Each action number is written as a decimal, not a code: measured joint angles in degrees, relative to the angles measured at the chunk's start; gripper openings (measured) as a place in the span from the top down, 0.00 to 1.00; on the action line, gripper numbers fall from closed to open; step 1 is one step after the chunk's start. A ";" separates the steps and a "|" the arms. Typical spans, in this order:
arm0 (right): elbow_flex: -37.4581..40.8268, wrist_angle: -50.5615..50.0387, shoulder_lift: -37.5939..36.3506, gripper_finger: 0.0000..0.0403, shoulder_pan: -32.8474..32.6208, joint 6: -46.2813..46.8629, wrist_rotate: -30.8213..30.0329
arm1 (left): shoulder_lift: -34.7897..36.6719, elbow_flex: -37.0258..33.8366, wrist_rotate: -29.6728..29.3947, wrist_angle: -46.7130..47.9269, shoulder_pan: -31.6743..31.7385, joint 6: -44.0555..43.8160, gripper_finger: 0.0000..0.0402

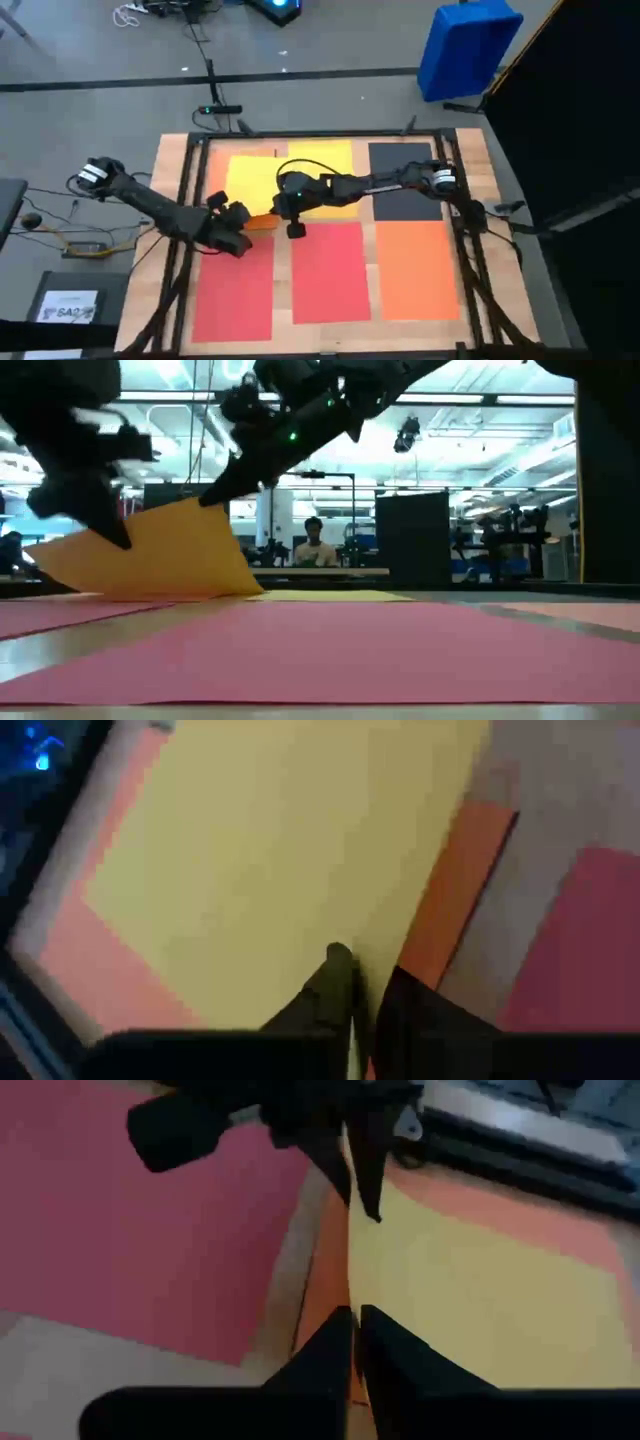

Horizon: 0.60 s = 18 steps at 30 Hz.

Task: Organize paper
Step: Stack the yellow paper on top of the yellow paper

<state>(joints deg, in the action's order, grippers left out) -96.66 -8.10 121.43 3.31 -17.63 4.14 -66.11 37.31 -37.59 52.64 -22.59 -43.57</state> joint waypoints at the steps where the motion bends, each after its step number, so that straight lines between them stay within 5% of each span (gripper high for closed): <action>1: 0.00 -0.87 -1.01 1.00 0.06 0.00 -0.02 | 0.02 1.27 -0.64 0.90 0.00 0.19 1.00; 9: 0.00 -10.49 -8.67 1.00 -0.19 -0.35 -4.20 | 0.04 9.32 -3.59 2.07 0.49 6.64 1.00; 18: 0.00 -22.94 -13.88 1.00 -1.22 0.31 -7.48 | -1.11 13.20 -3.00 -9.08 5.44 22.75 1.00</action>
<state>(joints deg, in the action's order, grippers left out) -96.66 -31.03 107.55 2.09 -17.32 -3.33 -67.22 50.52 -40.60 43.56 -17.15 -20.82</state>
